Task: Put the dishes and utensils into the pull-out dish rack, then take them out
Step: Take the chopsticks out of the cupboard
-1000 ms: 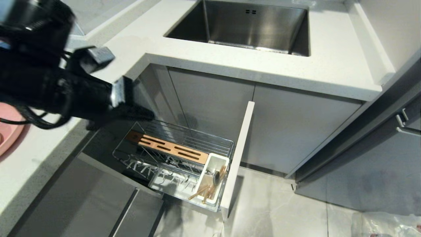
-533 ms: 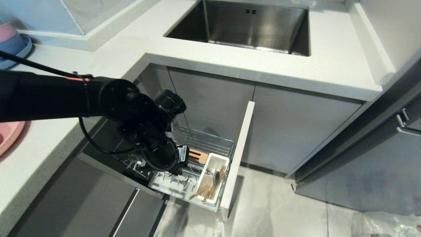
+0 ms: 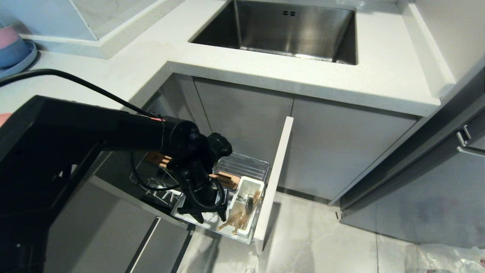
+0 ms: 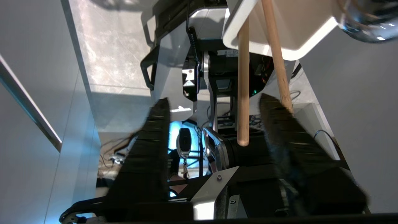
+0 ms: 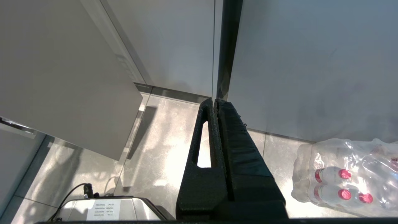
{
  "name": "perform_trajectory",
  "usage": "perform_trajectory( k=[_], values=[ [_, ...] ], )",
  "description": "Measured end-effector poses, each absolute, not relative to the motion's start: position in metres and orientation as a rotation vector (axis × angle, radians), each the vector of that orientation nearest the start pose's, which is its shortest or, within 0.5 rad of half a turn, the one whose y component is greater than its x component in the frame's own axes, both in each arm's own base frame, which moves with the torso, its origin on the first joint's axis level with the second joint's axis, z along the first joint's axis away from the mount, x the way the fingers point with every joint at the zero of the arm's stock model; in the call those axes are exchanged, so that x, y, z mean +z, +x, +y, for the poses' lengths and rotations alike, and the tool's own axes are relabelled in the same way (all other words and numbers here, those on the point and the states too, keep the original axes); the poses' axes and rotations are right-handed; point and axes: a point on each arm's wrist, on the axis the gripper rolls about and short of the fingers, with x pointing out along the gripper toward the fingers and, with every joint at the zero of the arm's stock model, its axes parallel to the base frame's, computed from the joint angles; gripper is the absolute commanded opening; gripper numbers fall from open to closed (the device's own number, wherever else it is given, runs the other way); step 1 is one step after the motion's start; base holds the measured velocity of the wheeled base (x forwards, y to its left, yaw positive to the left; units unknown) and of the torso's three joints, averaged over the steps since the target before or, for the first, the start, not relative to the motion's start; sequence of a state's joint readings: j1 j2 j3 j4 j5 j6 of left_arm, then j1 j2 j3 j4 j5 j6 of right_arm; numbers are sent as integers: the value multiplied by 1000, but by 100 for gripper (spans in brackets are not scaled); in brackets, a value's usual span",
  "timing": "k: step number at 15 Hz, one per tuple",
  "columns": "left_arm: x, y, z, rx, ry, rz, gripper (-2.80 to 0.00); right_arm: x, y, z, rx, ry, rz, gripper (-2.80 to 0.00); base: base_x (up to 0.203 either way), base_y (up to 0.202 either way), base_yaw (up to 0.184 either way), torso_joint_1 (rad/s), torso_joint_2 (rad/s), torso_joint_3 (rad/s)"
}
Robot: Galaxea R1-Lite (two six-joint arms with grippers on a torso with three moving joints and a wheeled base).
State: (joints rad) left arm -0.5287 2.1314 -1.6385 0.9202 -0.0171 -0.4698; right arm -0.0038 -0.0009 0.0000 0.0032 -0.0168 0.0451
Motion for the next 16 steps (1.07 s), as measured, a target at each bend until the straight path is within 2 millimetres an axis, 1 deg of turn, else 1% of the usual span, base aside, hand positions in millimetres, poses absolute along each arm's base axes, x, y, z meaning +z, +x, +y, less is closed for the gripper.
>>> perform_trajectory(
  k=[4, 8, 13, 16],
  values=[
    [121, 320, -189, -132, -39, 1500, 0, 75, -23, 0, -21, 45, 2, -280, 0, 0, 0, 0, 0, 0],
    [107, 321, -191, -131, -39, 1575, 0, 75, -23, 0, -21, 45, 1, -280, 0, 0, 0, 0, 0, 0],
    [92, 325, -194, -122, -34, 1615, 0, 75, -23, 0, -21, 45, 2, -280, 0, 0, 0, 0, 0, 0],
    [86, 328, -195, -118, -31, 1626, 0, 75, -23, 0, -21, 45, 2, -280, 0, 0, 0, 0, 0, 0]
  ],
)
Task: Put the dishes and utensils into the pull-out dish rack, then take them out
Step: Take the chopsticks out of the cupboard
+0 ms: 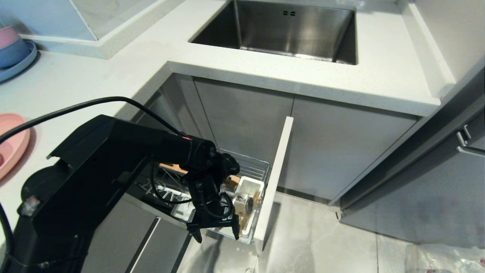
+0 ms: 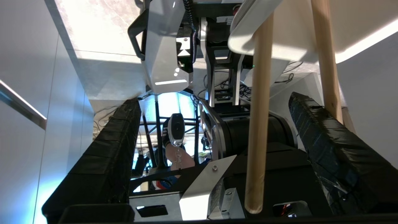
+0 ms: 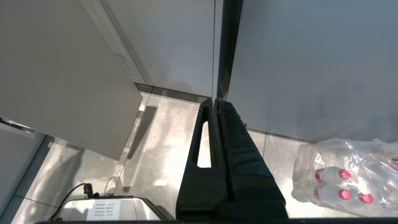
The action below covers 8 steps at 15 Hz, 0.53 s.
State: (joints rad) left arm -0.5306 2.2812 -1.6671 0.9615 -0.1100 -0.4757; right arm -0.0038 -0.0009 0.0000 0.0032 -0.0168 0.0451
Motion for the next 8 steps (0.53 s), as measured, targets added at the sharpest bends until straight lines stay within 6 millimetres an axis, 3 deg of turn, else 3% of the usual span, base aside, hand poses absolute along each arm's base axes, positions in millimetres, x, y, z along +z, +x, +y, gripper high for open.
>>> perform_trajectory(
  k=[7, 8],
  values=[
    [79, 341, -194, -98, -80, 1621, 0, 75, -23, 0, -21, 45, 2, -280, 0, 0, 0, 0, 0, 0],
    [77, 343, -194, -94, -81, 1627, -280, 75, -23, 0, -21, 45, 2, -280, 0, 0, 0, 0, 0, 0]
  ],
)
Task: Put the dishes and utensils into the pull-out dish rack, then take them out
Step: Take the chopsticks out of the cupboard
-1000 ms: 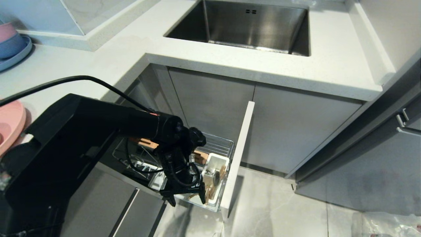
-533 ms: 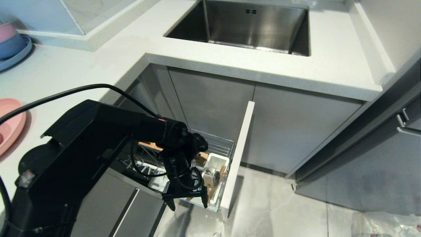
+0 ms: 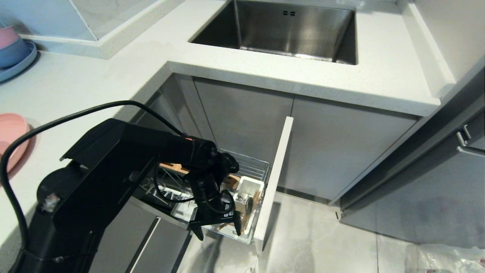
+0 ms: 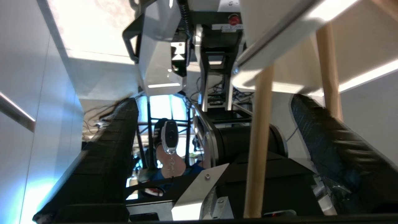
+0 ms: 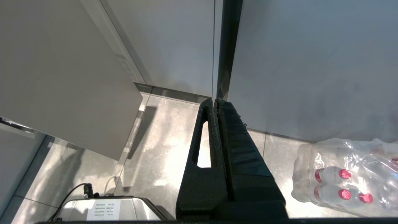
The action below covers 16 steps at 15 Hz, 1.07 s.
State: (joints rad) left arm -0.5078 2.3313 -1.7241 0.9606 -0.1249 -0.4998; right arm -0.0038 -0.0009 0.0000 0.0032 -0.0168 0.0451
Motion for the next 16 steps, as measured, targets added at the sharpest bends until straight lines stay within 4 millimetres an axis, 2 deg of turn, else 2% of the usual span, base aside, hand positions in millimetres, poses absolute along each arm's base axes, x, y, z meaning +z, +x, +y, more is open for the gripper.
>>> perform_trajectory(
  k=[12, 16],
  values=[
    [74, 345, -194, -79, -85, 1646, -280, 75, -23, 0, -21, 45, 2, -280, 0, 0, 0, 0, 0, 0],
    [89, 338, -194, -96, -97, 1652, -280, 75, -23, 0, -20, 45, 2, -280, 0, 0, 0, 0, 0, 0]
  ],
)
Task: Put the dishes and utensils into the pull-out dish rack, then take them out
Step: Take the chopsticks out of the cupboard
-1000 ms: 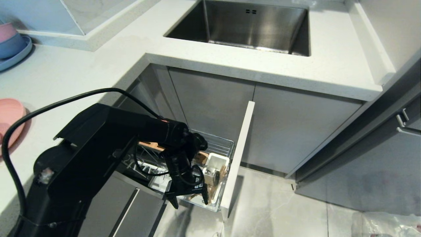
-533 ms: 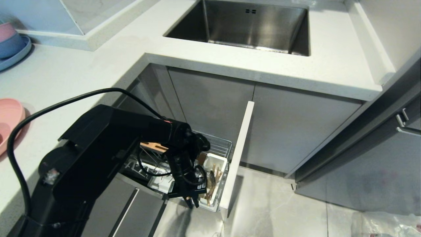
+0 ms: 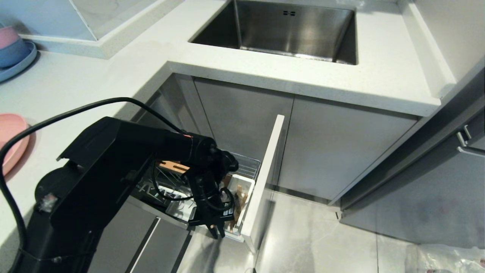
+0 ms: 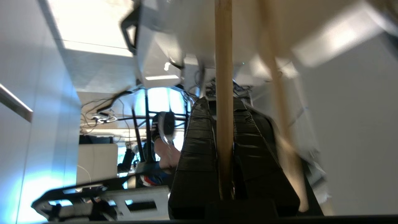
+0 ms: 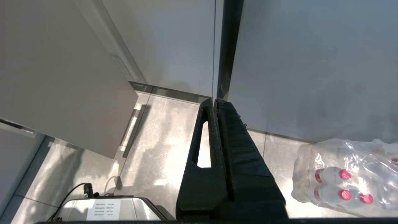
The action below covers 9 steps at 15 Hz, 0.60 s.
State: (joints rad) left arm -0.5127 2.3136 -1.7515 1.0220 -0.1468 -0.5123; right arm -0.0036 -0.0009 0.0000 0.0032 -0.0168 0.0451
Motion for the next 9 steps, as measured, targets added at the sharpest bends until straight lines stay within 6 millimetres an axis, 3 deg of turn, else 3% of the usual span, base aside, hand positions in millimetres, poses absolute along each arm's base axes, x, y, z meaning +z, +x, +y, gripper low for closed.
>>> perform_trajectory(
  k=[9],
  values=[
    [179, 292, -186, -208, -188, 1590, -280, 75, -23, 0, -20, 44, 2, -280, 0, 0, 0, 0, 0, 0]
  ],
)
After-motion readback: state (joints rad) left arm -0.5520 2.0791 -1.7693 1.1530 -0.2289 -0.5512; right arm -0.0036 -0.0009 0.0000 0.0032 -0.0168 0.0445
